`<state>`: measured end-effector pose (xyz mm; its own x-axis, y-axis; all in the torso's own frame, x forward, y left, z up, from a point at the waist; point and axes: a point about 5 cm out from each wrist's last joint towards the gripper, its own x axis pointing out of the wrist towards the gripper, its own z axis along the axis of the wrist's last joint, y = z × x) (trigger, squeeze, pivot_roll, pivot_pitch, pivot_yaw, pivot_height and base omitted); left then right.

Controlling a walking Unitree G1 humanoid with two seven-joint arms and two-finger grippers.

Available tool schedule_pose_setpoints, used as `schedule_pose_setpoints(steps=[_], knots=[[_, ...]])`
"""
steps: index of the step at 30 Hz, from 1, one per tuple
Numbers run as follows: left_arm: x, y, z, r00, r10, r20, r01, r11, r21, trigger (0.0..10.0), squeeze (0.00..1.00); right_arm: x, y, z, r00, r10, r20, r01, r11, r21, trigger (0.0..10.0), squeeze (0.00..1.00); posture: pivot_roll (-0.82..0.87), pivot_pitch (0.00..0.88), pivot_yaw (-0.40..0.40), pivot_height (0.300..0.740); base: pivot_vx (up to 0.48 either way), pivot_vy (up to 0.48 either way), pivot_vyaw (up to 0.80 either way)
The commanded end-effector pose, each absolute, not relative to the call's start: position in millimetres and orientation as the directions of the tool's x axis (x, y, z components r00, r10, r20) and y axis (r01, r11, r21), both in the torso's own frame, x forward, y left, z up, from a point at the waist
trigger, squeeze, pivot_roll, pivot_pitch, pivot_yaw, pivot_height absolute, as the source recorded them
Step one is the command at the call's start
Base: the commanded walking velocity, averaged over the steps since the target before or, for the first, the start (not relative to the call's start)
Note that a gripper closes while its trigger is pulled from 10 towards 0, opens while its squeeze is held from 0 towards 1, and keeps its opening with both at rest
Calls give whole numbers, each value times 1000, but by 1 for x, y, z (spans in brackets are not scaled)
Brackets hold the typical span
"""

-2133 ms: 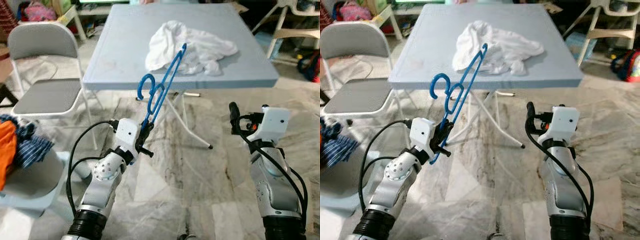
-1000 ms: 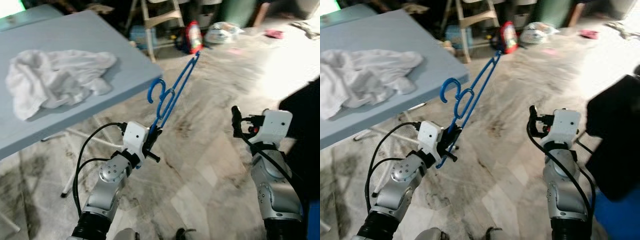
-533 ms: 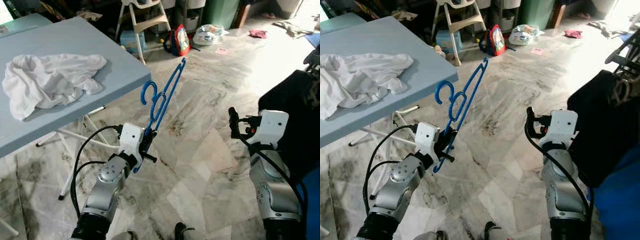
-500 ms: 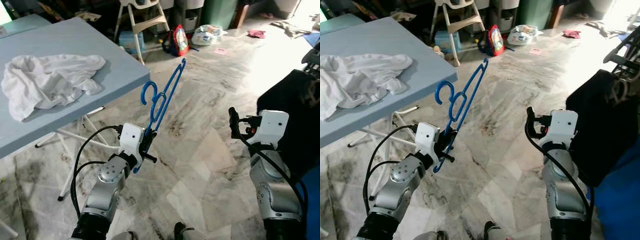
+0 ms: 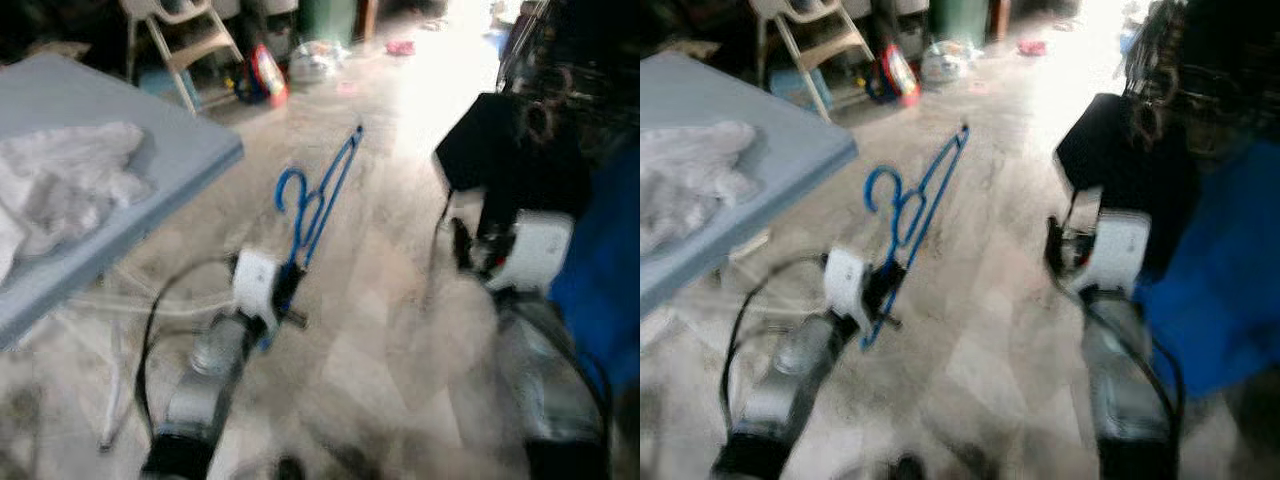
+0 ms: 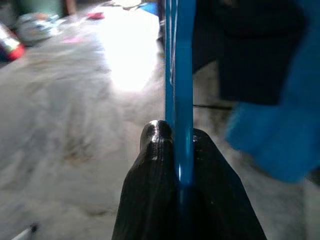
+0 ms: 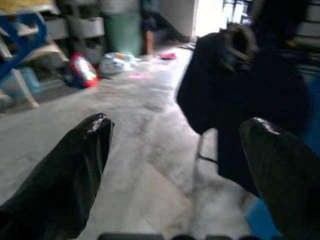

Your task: Hang hanger

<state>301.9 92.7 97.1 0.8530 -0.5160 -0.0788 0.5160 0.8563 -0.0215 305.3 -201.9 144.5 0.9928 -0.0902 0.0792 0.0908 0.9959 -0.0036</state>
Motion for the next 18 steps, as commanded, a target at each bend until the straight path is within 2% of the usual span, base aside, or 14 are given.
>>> schedule_pose_setpoints(steps=[1,3,11,18], knots=[[304,95,104,853,-518,-55,519,855,-2,10000,0,306,-201,149,991,-93,92,93,996,2,10000,0,23,167,21,740,0,307,-519],[304,95,104,853,-519,-56,520,854,-1,10000,0,306,-201,149,991,-93,92,93,996,2,10000,0,23,168,23,740,0,292,-259],[303,95,103,849,-525,-57,526,850,11,10000,0,305,-201,148,991,-94,90,96,995,-8,10000,0,24,171,26,740,0,0,0],[305,96,105,843,-535,-55,538,842,45,10000,0,303,-211,149,993,-84,82,90,992,-84,10000,0,21,180,28,740,0,0,0]])
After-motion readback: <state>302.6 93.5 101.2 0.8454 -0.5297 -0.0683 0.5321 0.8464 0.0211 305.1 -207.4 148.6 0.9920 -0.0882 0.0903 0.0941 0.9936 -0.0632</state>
